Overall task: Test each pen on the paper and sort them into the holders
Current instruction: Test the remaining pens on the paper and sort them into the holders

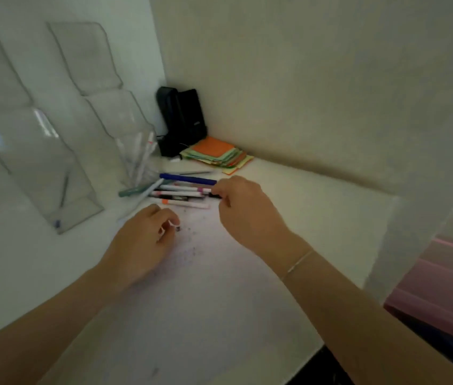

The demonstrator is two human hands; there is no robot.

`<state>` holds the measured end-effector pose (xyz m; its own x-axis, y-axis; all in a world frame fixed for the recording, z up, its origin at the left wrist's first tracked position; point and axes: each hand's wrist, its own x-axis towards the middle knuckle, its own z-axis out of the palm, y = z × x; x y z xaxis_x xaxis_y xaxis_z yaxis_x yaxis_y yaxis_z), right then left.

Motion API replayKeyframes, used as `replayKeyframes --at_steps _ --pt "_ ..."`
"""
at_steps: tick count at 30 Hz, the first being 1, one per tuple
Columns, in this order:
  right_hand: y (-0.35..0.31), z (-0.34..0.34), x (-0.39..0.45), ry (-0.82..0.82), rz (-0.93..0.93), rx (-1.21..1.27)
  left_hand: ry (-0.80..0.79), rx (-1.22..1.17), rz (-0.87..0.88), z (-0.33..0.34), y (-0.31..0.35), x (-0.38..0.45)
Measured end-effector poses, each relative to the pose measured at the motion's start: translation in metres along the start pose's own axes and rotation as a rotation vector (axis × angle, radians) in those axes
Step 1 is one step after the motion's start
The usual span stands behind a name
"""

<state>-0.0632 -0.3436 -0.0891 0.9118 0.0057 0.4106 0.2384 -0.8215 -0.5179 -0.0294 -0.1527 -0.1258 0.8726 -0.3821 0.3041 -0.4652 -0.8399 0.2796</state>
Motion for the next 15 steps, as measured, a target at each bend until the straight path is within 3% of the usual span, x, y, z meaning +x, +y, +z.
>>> replayKeyframes --at_steps 4,9,15 --pt "-0.017 0.054 0.037 -0.172 -0.026 -0.257 0.056 0.002 -0.053 -0.004 -0.039 -0.016" --pt "-0.018 0.091 0.068 -0.248 -0.061 -0.522 0.082 -0.063 -0.044 0.004 -0.055 -0.023" --pt "-0.032 0.072 0.080 -0.296 -0.004 -0.365 0.109 -0.091 -0.102 0.007 -0.059 -0.022"
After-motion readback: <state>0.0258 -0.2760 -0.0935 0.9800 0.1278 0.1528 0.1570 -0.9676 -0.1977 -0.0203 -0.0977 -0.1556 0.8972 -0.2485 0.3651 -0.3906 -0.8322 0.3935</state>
